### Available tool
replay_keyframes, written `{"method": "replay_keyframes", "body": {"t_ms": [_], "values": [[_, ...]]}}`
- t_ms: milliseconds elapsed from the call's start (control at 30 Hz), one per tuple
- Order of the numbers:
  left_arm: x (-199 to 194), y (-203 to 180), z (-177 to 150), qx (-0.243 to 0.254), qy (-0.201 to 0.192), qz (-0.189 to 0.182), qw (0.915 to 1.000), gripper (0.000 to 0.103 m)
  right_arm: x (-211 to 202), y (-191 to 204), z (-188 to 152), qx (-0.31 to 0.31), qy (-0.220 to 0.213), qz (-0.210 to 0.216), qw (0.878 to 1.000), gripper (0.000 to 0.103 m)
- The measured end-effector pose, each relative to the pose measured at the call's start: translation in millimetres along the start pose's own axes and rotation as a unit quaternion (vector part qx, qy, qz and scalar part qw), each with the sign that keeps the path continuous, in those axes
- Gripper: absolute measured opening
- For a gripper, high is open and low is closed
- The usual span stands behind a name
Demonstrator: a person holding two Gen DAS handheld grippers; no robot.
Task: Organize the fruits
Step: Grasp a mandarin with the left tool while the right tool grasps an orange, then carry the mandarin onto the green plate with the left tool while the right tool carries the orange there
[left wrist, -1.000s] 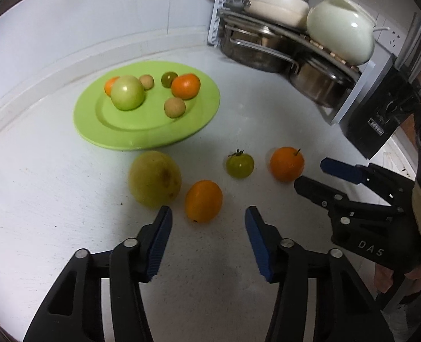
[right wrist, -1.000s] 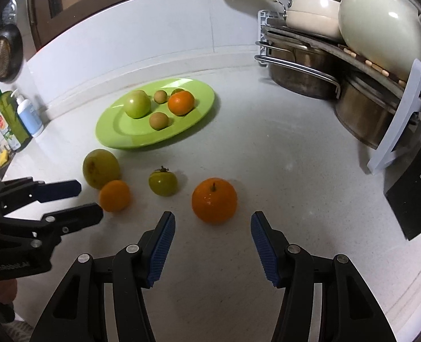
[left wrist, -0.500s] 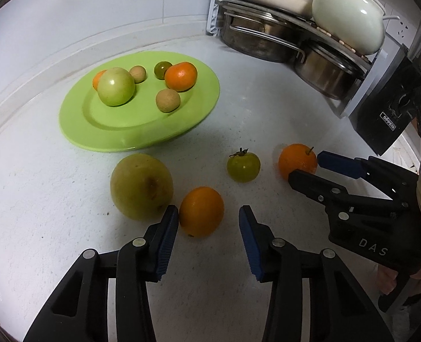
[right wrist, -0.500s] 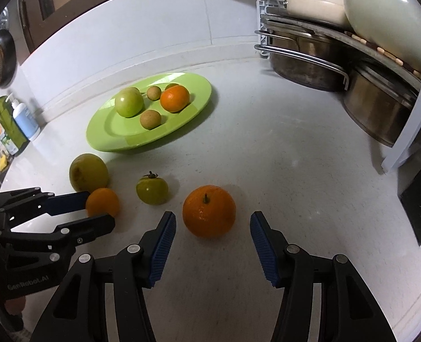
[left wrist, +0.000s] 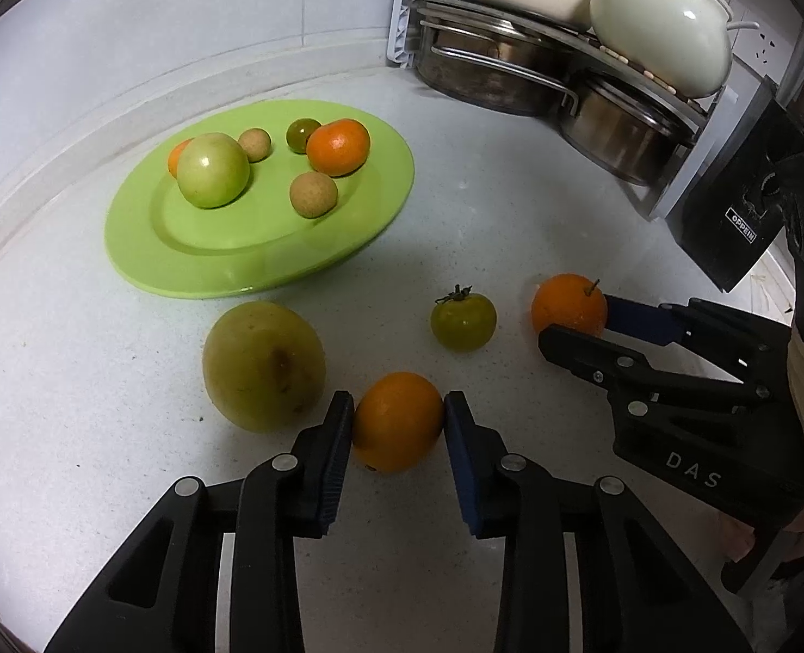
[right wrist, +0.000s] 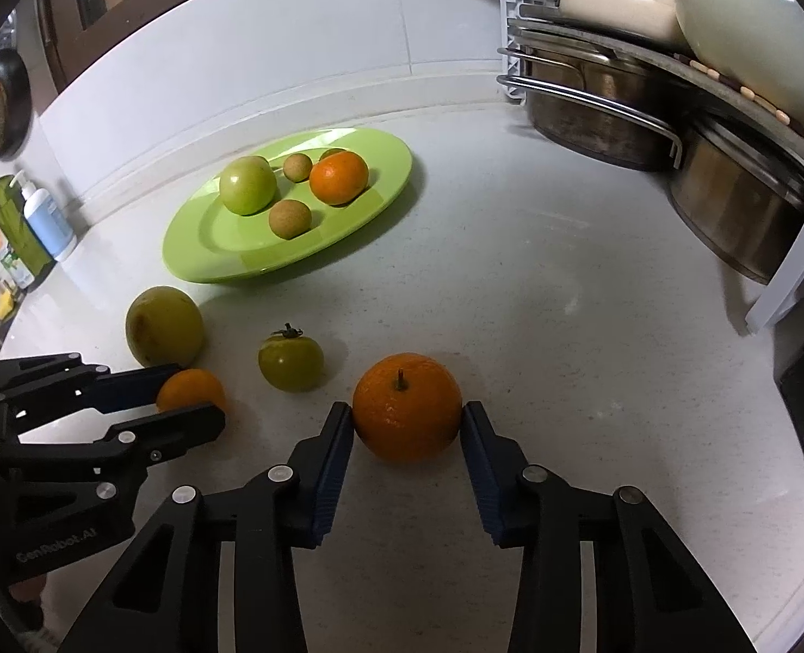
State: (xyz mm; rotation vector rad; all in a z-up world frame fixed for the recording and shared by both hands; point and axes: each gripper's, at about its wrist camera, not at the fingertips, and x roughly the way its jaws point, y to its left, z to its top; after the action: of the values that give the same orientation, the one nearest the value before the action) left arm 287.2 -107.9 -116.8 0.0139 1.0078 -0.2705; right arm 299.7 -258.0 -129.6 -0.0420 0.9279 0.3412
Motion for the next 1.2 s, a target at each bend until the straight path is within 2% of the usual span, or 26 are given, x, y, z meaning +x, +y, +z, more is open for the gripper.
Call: {"method": "replay_keyframes", "body": {"t_ms": [367, 667, 900, 1200], "values": [[-25.8, -1.9, -4.3, 0.014, -0.027, -0.011, 0.9995, 0.034, -19.4, 5.7, -4.5, 0.005, -0.010, -0.002, 1.000, 0.041], [-58.7, 5.1, -12.2, 0.016, -0.055, -0.021, 0.9981, 0.034, -53.7, 19.4, -2.3, 0.014, -0.043, -0.007, 0.999, 0.041], [-91.1, 13.5, -15.4, 0.025, -0.088, -0.024, 0.9955, 0.034, -79.6, 41.7, 0.9, 0.015, -0.068, -0.012, 0.997, 0.041], [-128.6, 43.7, -12.7, 0.011, -0.124, -0.023, 0.9920, 0.034, -102.5, 78.1, 14.5, 0.001, -0.101, -0.009, 0.995, 0.041]]}}
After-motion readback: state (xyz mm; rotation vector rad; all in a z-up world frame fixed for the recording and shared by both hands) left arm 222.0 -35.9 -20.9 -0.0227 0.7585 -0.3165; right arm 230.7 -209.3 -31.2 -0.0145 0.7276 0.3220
